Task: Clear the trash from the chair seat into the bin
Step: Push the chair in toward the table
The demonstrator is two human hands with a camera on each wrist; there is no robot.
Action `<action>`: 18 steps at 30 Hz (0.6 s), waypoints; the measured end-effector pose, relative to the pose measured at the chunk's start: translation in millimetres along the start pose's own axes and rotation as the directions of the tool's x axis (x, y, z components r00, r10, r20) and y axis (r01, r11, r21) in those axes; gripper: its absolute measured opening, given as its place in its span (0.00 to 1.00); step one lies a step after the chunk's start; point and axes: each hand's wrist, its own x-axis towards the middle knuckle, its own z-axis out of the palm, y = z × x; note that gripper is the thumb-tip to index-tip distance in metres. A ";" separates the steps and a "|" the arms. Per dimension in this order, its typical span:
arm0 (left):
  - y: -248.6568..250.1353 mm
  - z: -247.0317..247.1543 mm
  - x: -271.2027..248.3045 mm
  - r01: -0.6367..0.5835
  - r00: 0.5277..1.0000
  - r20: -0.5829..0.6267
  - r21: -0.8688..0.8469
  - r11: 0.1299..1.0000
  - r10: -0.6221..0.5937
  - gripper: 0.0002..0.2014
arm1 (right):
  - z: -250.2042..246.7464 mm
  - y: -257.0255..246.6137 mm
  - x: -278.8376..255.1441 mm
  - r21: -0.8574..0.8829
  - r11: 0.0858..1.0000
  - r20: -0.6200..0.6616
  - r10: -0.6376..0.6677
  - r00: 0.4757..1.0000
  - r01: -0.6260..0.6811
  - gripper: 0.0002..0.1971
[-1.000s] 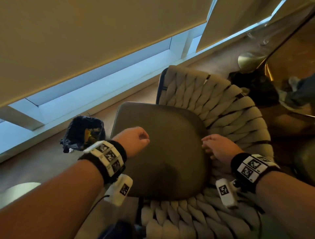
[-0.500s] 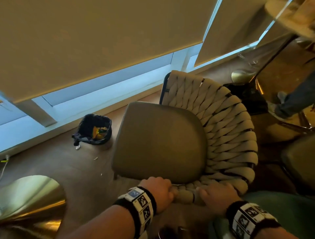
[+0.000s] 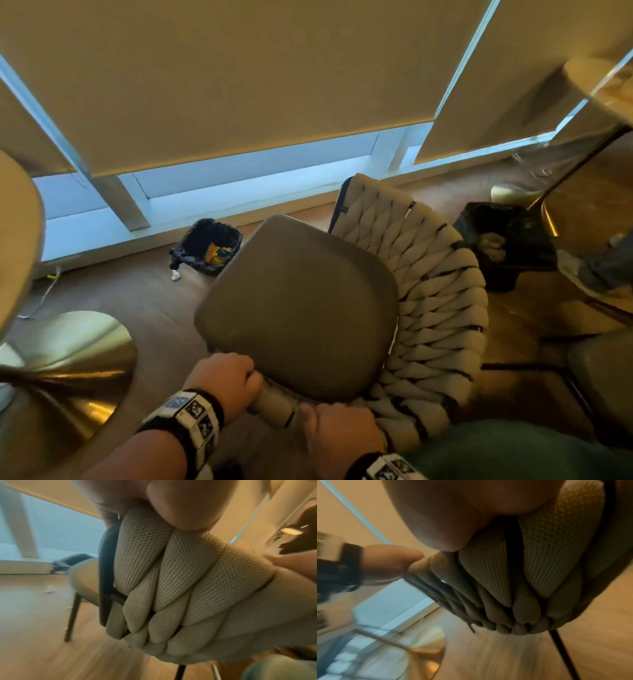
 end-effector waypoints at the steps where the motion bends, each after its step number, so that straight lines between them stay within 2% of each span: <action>1: -12.8 0.4 -10.1 0.038 0.999 -0.017 0.008 0.999 -0.038 0.17 | 9.3 -10.6 -6.7 -0.054 0.998 -0.068 -0.032 0.997 0.029 0.34; 3: -39.1 2.1 -32.2 0.124 0.991 -0.062 0.041 0.991 -0.122 0.16 | 20.0 -33.8 -23.2 -0.008 0.994 0.077 -0.106 0.991 0.107 0.35; 4: -52.2 3.1 -43.2 0.176 0.982 -0.083 0.059 0.983 -0.171 0.16 | 35.2 -44.5 -24.6 -0.017 0.977 0.159 -0.206 0.966 0.211 0.39; 5: -65.5 4.6 -54.2 0.228 0.970 -0.103 0.075 0.971 -0.220 0.16 | 53.2 -51.8 -21.4 -0.059 0.963 0.174 -0.248 0.953 0.261 0.41; 6: -78.5 6.1 -64.3 0.272 0.958 -0.116 0.092 0.958 -0.261 0.17 | 56.3 -60.0 -25.4 0.016 0.976 0.229 -0.216 0.949 0.218 0.39; 7: -91.1 7.6 -74.0 0.311 0.947 -0.121 0.101 0.945 -0.299 0.18 | 56.3 -59.3 -31.8 0.159 0.964 0.261 -0.247 0.933 0.211 0.38; 8: -103.1 10.6 -82.6 0.349 0.934 -0.119 0.089 0.933 -0.338 0.19 | 59.8 -51.1 -31.3 0.250 0.929 0.285 -0.339 0.897 0.272 0.33; 9: -112.6 12.7 -91.2 0.380 0.920 -0.127 0.063 0.923 -0.371 0.19 | 52.6 -49.0 -30.4 0.331 0.895 0.284 -0.397 0.873 0.300 0.24; 10: -118.6 14.2 -97.4 0.404 0.908 -0.137 0.029 0.914 -0.397 0.19 | 37.3 -51.8 -29.8 0.373 0.887 0.247 -0.378 0.892 0.273 0.14; 11: -120.2 15.0 -102.4 0.409 0.903 -0.145 -0.005 0.912 -0.405 0.18 | 17.3 -53.7 -25.9 0.390 0.885 0.259 -0.371 0.892 0.255 0.14; 12: -118.3 15.1 -105.8 0.389 0.909 -0.153 -0.024 0.921 -0.388 0.17 | -0.8 -45.6 -19.4 0.367 0.899 0.198 -0.327 0.924 0.239 0.20; 13: -114.5 16.6 -107.1 0.347 0.925 -0.156 -0.016 0.938 -0.345 0.17 | -16.6 -34.6 -7.6 0.333 0.919 0.088 -0.253 0.964 0.211 0.24; 14: -109.6 17.4 -108.3 0.295 0.948 -0.133 0.015 0.955 -0.291 0.18 | -35.3 -16.9 8.5 0.322 0.925 -0.050 -0.196 0.979 0.201 0.26; 16: -103.4 18.9 -108.4 0.199 0.980 -0.017 0.088 0.976 -0.198 0.23 | -71.9 18.7 48.4 0.235 0.968 -0.280 -0.017 0.960 0.086 0.29; 18: -107.2 19.5 -106.8 0.144 0.988 0.029 0.126 0.981 -0.149 0.27 | -111.2 52.2 82.4 0.180 0.979 -0.407 0.166 0.898 -0.099 0.35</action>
